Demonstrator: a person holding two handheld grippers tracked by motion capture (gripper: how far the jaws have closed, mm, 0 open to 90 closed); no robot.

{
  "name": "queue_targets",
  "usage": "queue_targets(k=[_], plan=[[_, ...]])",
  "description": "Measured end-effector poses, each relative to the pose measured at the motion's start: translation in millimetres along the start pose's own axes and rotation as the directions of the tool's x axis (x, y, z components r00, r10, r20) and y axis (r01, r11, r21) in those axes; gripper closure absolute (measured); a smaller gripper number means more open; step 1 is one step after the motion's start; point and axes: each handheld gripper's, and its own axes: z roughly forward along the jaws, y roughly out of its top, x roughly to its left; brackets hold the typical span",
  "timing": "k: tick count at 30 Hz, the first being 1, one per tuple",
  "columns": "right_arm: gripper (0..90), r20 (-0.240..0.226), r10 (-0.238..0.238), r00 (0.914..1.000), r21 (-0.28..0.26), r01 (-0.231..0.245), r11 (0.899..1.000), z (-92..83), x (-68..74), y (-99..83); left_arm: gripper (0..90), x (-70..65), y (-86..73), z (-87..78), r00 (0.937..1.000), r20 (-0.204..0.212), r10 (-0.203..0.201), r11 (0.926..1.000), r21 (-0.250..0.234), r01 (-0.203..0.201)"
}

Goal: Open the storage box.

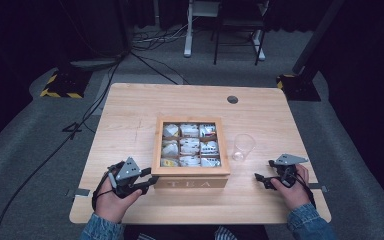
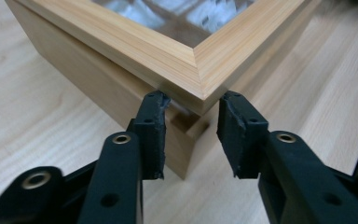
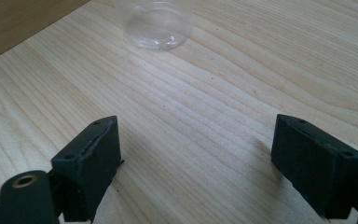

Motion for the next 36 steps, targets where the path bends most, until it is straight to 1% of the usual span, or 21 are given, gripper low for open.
queue_targets(k=[2, 5, 8, 10, 11, 13, 14, 15, 17, 22, 25, 28, 32, 35, 36], plan=[[15.8, 0.0, 0.0, 1.0, 0.0, 0.0, 1.0, 0.0, 0.0, 0.0, 56.8, -0.7, 1.3, 1.0, 0.9998, -0.012, 0.014, 0.9998, -0.015, -0.015], [15.9, 0.003, 0.002, 1.0, 0.0, -0.002, 1.0, -0.2, 0.3, -0.1, 54.6, 0.1, 3.2, 1.9, 0.9997, -0.022, 0.007, 0.9989, -0.047, -0.008], [15.9, 0.002, -0.001, 1.0, 0.002, 0.001, 1.0, -1.1, 1.2, -0.8, 49.8, 2.8, 5.7, 0.5, 0.9995, -0.031, 0.004, 0.996, -0.09, -0.007], [15.9, 0.001, -0.001, 1.0, 0.001, 0.001, 1.0, -1.4, 1.6, -1.2, 48.5, 4.5, 8.6, -0.3, 0.9995, -0.032, 0.0, 0.994, -0.109, -0.004], [15.9, 0.0, 0.0, 1.0, 0.001, 0.0, 1.0, -1.5, 1.8, -1.3, 47.3, 4.7, 9.6, -0.1, 0.9995, -0.032, -0.004, 0.9935, -0.114, 0.0], [15.9, 0.0, 0.0, 1.0, 0.001, 0.0, 1.0, -1.5, 1.7, -1.2, 46.3, 6.0, 12.8, -0.1, 0.9992, -0.04, 0.005, 0.9923, -0.123, -0.01], [15.9, 0.0, 0.0, 1.0, 0.001, 0.0, 1.0, -1.5, 1.7, -1.3, 45.7, 6.5, 15.0, 0.3, 0.9993, -0.037, -0.001, 0.9919, -0.127, -0.004], [15.9, 0.0, -0.001, 1.0, 0.001, 0.001, 1.0, -1.5, 1.7, -1.3, 44.8, 7.4, 16.4, 0.2, 0.9993, -0.037, 0.002, 0.9916, -0.129, -0.007], [15.9, 0.0, 0.0, 1.0, 0.001, 0.0, 1.0, -1.5, 1.8, -1.3, 43.2, 9.7, 20.0, -0.2, 0.9996, -0.029, -0.003, 0.9914, -0.131, -0.001], [15.9, -0.001, 0.0, 1.0, 0.001, 0.0, 1.0, -1.5, 1.8, -1.3, 41.4, 15.5, 31.3, -3.6, 0.9998, -0.016, -0.013, 0.986, -0.166, 0.01], [15.9, 0.002, 0.002, 1.0, 0.002, -0.002, 1.0, -1.6, 2.0, -1.3, 41.2, 18.1, 38.1, -6.0, 0.9998, -0.019, -0.01, 0.9821, -0.188, 0.006], [15.7, 0.007, 0.004, 1.0, 0.002, -0.004, 1.0, -1.7, 2.5, -1.3, 41.1, 19.5, 45.6, -7.6, 0.9995, -0.033, -0.001, 0.9809, -0.194, -0.006], [15.3, 0.012, 0.007, 0.9999, 0.003, -0.007, 1.0, -1.5, 3.6, -1.1, 40.8, 21.8, 54.2, -8.3, 0.999, -0.044, 0.002, 0.979, -0.203, -0.011], [15.3, 0.02, 0.016, 0.9997, 0.003, -0.016, 1.0, -1.4, 5.2, -1.0, 40.6, 24.0, 60.3, -9.5, 0.9991, -0.042, 0.003, 0.9813, -0.192, -0.011], [15.7, 0.024, 0.018, 0.9996, 0.003, -0.018, 1.0, -1.2, 5.9, -0.8, 40.6, 25.3, 63.0, -10.1, 0.999, -0.045, 0.007, 0.9808, -0.194, -0.015]])
